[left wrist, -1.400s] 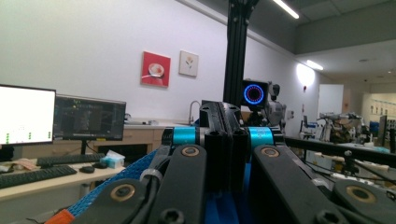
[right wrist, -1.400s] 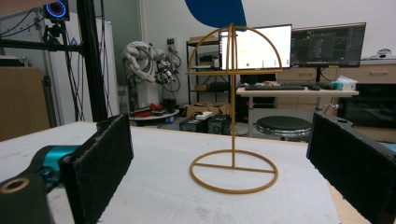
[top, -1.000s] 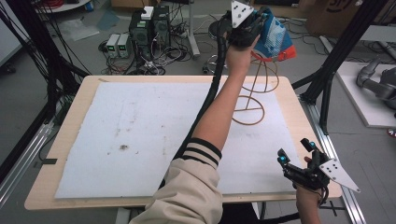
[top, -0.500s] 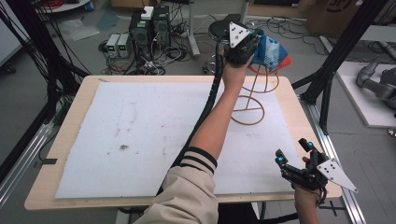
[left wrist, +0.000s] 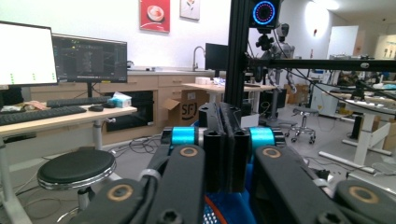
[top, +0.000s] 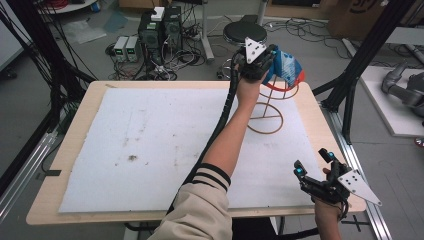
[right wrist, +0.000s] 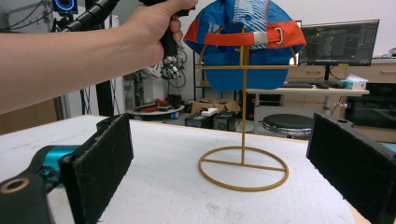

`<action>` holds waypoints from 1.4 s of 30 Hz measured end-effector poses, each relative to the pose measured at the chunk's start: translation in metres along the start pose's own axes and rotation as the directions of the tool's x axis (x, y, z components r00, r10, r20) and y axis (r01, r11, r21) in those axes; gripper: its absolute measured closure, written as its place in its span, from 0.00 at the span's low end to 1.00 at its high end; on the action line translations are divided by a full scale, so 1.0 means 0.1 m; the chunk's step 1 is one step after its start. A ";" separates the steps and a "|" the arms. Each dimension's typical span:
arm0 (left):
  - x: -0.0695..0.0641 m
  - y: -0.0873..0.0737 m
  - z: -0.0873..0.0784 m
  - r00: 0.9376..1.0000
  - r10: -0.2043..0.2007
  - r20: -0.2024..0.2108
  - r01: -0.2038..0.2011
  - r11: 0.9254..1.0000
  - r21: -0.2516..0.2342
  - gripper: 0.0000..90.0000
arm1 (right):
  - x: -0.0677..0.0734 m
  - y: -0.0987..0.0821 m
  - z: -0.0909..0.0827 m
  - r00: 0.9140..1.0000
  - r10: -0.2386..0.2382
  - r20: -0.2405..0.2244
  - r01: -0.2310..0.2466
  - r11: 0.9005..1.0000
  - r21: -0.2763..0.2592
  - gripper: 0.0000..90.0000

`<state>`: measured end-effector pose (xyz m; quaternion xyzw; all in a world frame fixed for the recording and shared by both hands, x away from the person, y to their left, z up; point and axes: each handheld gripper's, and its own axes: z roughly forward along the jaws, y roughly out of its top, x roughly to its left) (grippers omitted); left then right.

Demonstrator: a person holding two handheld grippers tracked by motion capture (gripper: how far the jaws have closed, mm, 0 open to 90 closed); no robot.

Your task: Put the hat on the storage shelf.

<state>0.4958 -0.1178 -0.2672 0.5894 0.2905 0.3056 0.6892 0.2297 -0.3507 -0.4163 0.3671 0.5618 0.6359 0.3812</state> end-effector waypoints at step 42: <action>0.65 0.71 -1.96 0.968 0.146 -0.204 -0.152 0.988 -0.015 0.25 | 0.07 0.01 0.03 0.999 0.000 0.046 0.001 1.000 -0.014 0.08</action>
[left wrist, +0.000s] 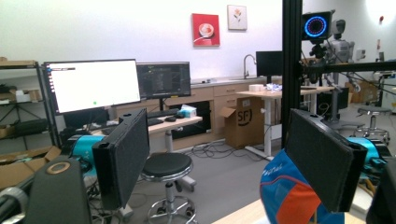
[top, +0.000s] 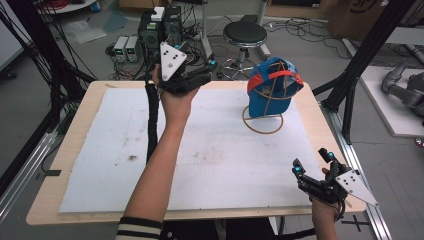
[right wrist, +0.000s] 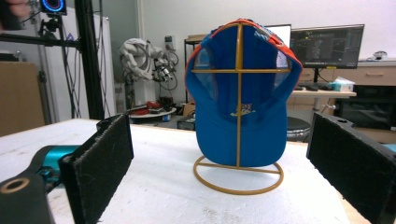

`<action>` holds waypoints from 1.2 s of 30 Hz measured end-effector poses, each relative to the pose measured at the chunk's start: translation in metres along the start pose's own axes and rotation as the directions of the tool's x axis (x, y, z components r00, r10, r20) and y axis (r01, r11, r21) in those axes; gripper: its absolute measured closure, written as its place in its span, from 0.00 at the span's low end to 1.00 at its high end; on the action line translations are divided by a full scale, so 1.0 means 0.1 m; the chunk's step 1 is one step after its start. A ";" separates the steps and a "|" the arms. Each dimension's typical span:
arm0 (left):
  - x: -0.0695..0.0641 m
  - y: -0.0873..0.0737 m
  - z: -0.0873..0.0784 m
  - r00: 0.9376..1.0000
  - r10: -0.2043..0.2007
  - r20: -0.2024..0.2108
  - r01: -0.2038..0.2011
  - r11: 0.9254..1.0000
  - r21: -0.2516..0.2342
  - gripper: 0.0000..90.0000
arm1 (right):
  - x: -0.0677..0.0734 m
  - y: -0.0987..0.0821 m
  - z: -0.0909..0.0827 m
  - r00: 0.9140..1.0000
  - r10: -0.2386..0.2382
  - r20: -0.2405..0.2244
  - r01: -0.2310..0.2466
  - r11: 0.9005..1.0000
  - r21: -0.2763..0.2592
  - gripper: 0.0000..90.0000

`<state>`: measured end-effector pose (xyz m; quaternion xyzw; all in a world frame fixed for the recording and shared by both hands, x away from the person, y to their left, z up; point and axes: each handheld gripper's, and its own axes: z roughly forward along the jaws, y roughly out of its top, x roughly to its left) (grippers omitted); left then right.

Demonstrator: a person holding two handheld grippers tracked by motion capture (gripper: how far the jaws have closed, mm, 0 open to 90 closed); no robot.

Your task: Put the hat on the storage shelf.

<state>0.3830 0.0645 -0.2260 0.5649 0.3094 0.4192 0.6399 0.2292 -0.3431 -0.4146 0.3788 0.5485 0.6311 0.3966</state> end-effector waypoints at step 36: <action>1.01 -0.60 -1.95 0.989 -0.020 -0.145 0.024 0.999 0.024 0.18 | -0.11 0.00 0.15 0.999 -0.017 0.042 0.017 1.000 0.013 0.08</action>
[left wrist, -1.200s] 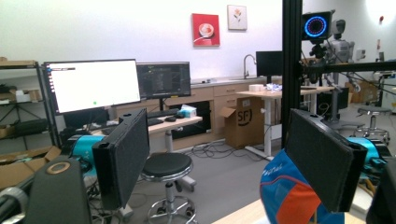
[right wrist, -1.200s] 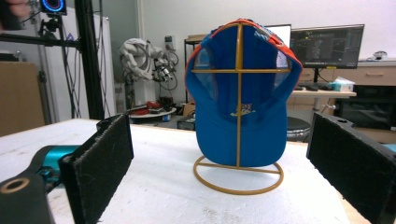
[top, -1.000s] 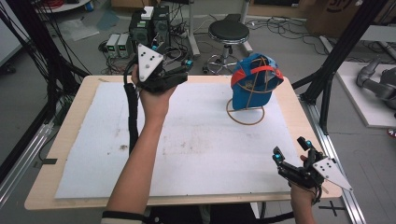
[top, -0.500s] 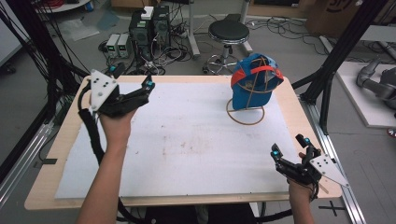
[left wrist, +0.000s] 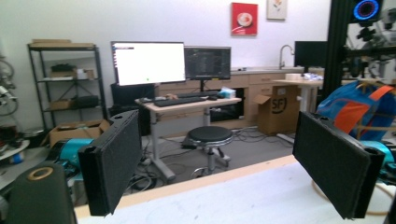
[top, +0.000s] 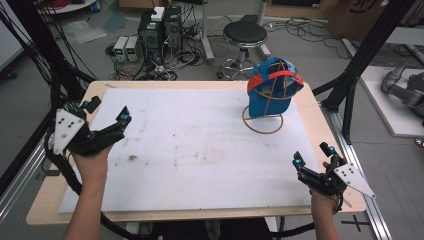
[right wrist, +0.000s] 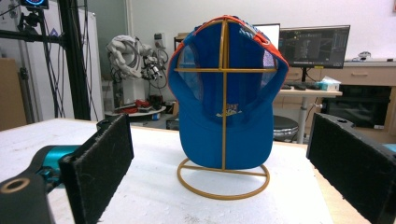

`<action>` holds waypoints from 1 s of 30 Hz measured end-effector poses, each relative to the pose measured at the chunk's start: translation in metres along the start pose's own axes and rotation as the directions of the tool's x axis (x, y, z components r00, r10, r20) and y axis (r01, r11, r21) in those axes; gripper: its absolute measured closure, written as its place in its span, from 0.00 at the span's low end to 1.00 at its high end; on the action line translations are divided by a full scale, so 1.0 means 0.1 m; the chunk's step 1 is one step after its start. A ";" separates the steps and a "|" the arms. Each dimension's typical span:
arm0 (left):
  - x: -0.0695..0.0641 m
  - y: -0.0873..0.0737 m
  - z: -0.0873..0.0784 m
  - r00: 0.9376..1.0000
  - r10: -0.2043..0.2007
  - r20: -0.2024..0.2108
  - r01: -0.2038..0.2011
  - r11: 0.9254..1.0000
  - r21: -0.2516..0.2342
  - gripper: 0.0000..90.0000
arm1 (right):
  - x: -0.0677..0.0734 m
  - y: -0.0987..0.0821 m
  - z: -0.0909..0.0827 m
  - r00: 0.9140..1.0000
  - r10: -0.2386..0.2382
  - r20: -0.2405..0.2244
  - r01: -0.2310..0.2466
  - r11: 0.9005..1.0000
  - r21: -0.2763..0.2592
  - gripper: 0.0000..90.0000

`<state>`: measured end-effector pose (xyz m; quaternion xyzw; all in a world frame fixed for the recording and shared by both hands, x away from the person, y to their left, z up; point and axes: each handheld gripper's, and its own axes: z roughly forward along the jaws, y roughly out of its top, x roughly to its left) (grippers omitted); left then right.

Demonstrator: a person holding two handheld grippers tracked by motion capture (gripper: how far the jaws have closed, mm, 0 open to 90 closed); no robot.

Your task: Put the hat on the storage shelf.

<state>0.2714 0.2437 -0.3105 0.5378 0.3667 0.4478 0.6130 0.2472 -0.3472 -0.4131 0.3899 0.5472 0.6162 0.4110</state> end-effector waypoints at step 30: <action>0.25 -0.56 -0.84 0.994 0.000 -0.109 0.005 0.999 0.051 0.19 | 0.00 0.03 0.18 0.999 -0.014 -0.031 0.015 1.000 0.015 0.08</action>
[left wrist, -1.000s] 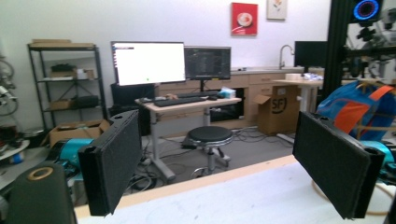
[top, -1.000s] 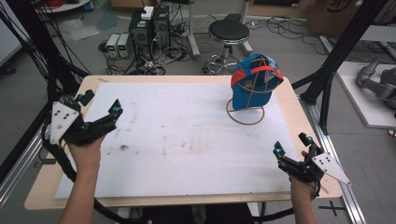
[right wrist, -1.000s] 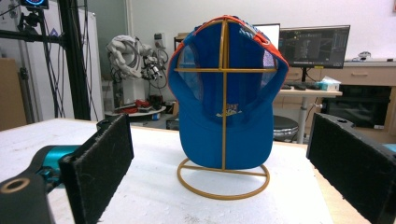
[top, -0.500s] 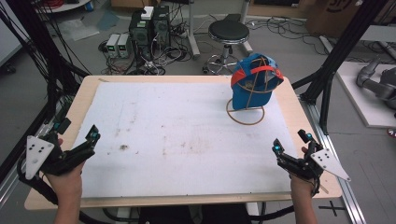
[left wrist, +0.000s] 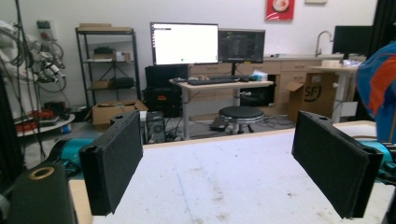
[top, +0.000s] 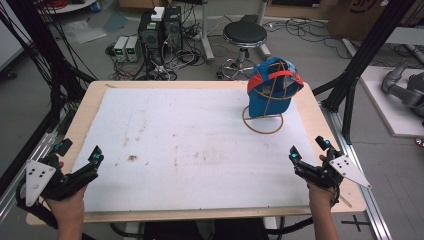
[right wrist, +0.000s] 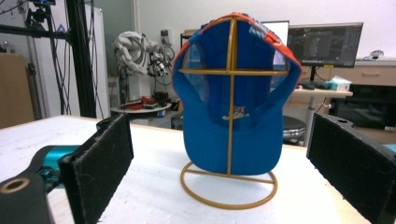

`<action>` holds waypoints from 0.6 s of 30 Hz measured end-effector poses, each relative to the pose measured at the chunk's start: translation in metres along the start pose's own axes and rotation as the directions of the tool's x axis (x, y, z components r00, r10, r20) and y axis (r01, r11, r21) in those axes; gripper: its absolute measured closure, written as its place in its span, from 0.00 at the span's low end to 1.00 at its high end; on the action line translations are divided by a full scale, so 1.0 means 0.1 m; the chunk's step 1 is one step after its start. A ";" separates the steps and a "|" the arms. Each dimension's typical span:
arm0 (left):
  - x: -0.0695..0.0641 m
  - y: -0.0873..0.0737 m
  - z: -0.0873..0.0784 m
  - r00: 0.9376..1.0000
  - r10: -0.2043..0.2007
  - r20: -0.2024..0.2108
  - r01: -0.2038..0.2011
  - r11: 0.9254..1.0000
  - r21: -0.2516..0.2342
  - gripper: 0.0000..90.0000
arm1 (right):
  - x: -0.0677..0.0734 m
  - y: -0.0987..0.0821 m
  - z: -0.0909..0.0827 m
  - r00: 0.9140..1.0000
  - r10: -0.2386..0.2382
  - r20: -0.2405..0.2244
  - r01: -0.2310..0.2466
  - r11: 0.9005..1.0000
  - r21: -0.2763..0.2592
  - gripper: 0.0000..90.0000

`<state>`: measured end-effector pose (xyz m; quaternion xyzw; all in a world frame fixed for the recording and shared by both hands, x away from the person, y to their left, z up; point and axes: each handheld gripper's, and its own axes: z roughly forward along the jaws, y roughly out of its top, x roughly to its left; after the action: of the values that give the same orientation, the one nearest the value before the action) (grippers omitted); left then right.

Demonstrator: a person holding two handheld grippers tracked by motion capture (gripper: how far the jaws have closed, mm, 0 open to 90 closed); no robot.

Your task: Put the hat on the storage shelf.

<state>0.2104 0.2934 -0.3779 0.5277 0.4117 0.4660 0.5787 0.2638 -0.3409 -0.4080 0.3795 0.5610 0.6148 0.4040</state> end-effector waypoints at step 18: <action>0.05 -0.07 0.02 1.000 -0.005 -0.006 0.005 1.000 0.010 0.18 | 0.01 -0.04 0.00 0.999 0.042 -0.006 -0.042 0.999 -0.006 0.08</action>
<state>0.2147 0.2982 -0.3845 0.5282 0.4171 0.4639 0.5761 0.2637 -0.3399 -0.4118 0.3880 0.5524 0.6259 0.3906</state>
